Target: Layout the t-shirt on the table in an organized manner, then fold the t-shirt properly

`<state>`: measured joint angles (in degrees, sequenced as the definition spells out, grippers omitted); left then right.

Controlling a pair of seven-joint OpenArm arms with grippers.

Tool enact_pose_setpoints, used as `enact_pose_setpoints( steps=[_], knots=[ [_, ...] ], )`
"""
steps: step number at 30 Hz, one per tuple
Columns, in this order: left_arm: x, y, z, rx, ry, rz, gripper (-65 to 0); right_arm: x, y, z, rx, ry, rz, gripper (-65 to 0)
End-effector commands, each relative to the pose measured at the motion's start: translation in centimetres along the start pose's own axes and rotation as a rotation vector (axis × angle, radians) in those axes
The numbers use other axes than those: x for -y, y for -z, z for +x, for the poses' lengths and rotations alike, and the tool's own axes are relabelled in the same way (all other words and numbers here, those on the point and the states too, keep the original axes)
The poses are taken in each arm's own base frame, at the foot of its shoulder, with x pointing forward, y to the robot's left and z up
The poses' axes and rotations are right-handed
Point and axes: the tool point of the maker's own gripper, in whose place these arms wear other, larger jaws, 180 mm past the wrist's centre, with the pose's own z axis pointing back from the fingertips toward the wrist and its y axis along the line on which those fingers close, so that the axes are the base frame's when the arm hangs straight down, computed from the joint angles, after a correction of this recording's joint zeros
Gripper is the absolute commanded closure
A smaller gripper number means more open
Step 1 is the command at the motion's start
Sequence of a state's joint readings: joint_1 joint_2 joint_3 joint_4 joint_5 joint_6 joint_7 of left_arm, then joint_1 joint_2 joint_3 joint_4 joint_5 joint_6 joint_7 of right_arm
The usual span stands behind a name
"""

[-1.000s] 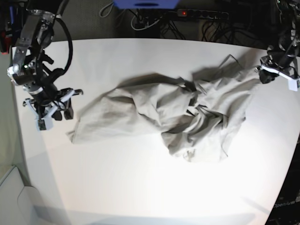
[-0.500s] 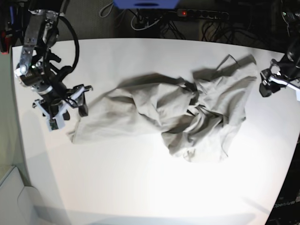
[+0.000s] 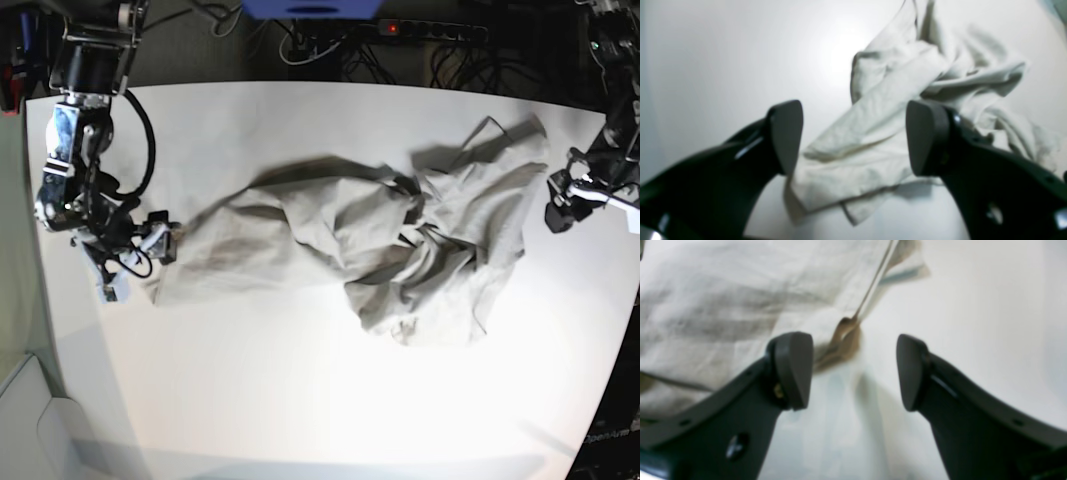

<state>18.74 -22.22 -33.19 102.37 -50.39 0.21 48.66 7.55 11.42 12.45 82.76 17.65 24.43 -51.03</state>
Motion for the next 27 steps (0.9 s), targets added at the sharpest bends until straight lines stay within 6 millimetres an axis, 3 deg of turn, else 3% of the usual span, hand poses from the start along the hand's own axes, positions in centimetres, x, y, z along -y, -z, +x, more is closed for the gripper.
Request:
enact_pose_setpoints(
  steps=[1, 5, 12, 27],
  knots=[
    [0.2, -0.3, 1.0, 0.025, 0.007, -0.01, -47.3, 0.5, -0.2, 1.6, 0.046, 0.004, -0.007, -40.2],
    [0.2, -0.3, 0.9, 0.025, 0.007, -0.009, -47.3, 0.4, 0.3, 1.7, 0.043, 0.018, 0.001, -40.2],
    [0.2, -0.3, 1.0, 0.027, 0.007, -0.009, -47.3, -1.8, 2.0, 1.1, 0.009, -0.021, 0.055, -40.2],
    [0.2, -0.3, 1.0, 0.031, 0.005, -0.01, -47.3, -4.9, 2.9, 1.1, 0.021, -0.018, 0.115, -39.8]
  ],
)
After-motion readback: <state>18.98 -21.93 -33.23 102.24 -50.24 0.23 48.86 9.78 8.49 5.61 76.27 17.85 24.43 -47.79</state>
